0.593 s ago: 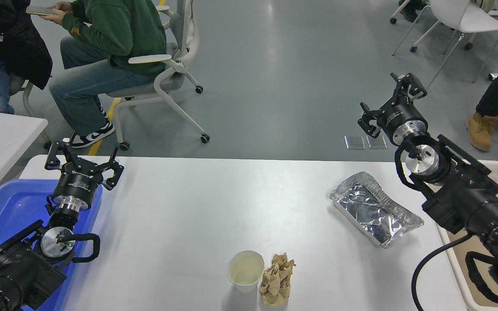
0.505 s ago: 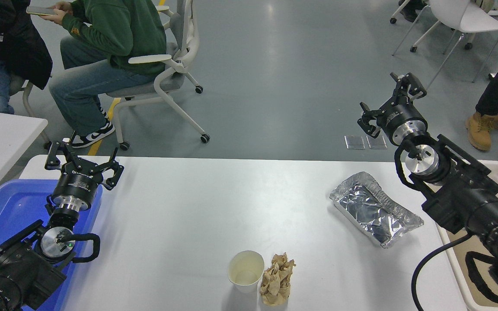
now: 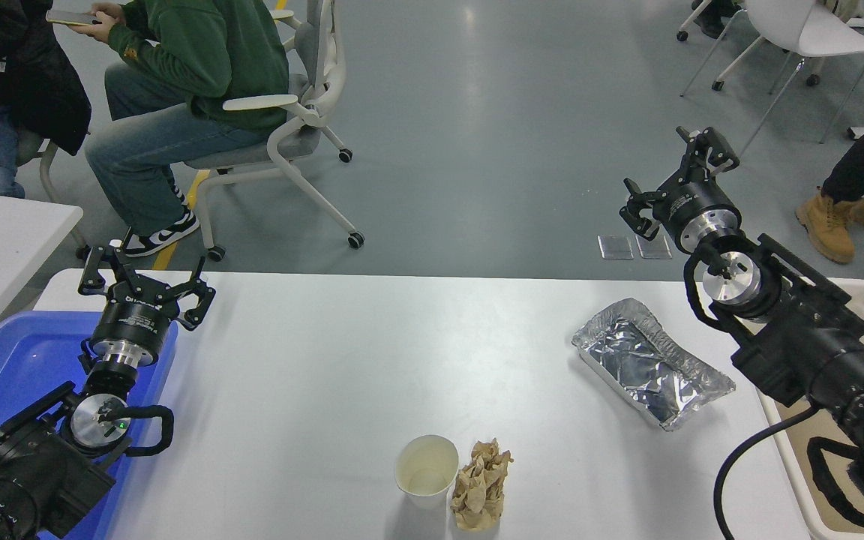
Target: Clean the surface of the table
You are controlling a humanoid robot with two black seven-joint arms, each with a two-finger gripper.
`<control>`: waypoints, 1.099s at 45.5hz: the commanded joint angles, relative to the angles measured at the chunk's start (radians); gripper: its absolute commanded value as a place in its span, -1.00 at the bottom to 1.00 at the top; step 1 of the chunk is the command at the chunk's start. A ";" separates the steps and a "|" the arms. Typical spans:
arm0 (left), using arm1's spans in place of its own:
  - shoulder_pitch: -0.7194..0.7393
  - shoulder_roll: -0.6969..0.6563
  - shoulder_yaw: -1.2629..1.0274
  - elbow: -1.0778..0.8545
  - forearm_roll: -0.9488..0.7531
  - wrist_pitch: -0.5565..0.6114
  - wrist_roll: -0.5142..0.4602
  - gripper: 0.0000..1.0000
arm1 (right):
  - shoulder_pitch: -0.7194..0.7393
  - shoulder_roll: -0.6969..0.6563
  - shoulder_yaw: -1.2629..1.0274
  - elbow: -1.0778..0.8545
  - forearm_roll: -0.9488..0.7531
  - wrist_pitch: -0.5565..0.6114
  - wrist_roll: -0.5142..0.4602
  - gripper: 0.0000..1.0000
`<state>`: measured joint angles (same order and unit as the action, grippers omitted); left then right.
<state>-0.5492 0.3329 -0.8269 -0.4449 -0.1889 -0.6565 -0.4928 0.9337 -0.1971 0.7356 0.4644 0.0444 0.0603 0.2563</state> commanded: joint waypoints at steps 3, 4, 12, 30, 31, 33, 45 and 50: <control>0.000 0.000 0.000 0.000 0.000 0.000 -0.001 1.00 | -0.004 -0.001 -0.008 0.002 -0.003 0.010 0.004 1.00; 0.000 0.000 0.000 0.000 0.000 0.000 0.000 1.00 | -0.004 -0.001 -0.008 -0.001 -0.005 0.010 0.004 1.00; 0.000 0.000 0.000 0.000 -0.001 0.000 0.000 1.00 | -0.006 -0.005 -0.022 -0.003 -0.018 0.013 0.004 1.00; 0.000 0.002 0.000 0.000 -0.001 0.000 -0.001 1.00 | -0.003 -0.008 -0.047 -0.006 -0.018 0.013 0.009 1.00; 0.000 0.002 0.000 0.000 -0.001 0.000 0.000 1.00 | -0.001 -0.008 -0.047 -0.006 -0.018 0.013 0.009 1.00; 0.000 0.000 0.000 0.000 -0.001 0.000 -0.001 1.00 | 0.002 -0.008 -0.050 -0.007 -0.018 0.013 0.009 1.00; 0.000 0.002 0.000 0.000 -0.001 0.000 -0.001 1.00 | -0.004 -0.008 -0.056 -0.003 -0.018 0.012 0.009 1.00; 0.000 0.002 0.000 0.000 -0.001 0.000 0.000 1.00 | -0.010 -0.007 -0.056 0.003 -0.018 0.010 0.009 1.00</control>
<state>-0.5492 0.3339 -0.8268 -0.4449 -0.1900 -0.6566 -0.4938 0.9323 -0.2053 0.6830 0.4618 0.0261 0.0736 0.2651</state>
